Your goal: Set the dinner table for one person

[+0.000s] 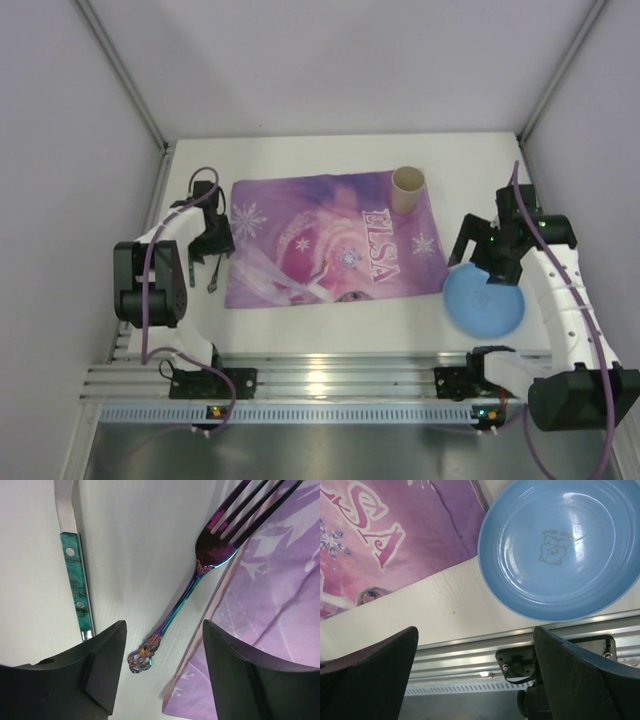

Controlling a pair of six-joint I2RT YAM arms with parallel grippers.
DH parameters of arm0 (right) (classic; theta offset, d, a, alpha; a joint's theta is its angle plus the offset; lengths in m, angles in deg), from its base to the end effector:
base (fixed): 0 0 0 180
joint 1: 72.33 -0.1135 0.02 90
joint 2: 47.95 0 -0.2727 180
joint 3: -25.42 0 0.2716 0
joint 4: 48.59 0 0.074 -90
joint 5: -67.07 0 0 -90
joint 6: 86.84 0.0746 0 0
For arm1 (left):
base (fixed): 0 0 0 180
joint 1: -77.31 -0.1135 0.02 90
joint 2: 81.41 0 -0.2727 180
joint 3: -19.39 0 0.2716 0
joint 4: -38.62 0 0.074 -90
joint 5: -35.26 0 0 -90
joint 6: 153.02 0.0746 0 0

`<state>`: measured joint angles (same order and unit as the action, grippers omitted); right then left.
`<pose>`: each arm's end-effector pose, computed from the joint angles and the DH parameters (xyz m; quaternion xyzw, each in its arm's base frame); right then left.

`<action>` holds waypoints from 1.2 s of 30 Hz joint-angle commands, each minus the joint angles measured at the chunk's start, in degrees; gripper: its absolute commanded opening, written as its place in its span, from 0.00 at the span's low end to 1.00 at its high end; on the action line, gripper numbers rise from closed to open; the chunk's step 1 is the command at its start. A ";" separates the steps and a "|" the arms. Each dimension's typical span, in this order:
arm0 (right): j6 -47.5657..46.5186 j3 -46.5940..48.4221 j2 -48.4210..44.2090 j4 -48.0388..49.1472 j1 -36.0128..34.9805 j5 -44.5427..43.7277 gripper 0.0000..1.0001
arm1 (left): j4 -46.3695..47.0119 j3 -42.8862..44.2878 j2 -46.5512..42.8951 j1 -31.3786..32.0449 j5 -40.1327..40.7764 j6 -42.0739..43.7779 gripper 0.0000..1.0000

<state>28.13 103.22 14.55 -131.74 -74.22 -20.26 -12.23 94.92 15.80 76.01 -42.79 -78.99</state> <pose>0.2118 0.0105 0.2895 0.1919 0.9622 0.0668 0.1815 0.3503 0.0234 0.1435 -0.1632 0.9695 0.0828 0.1629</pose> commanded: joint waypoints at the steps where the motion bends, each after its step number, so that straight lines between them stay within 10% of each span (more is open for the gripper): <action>1: -0.98 2.99 0.52 1.57 -1.01 -0.13 0.99 | 1.87 0.17 1.75 -0.28 -0.35 -0.03 0.68; 10: -1.24 2.55 0.96 1.57 -1.36 -0.30 0.99 | 4.07 0.95 7.11 -0.90 2.47 -1.88 0.58; 16: -1.42 2.55 1.13 1.40 -1.27 -0.48 0.99 | 5.21 0.70 11.24 -0.90 2.20 -1.96 0.18; 23: -1.33 2.99 1.66 2.10 -1.36 -1.01 0.99 | 4.69 0.87 15.90 -1.07 2.12 -2.40 0.02; 36: -0.36 -2.19 -2.56 6.40 -1.27 2.86 0.98 | -9.02 11.15 2.12 -0.55 4.41 -2.14 0.00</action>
<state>27.76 102.28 14.02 -128.13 -74.85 -19.19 -16.73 102.96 24.15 75.60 -39.63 -81.02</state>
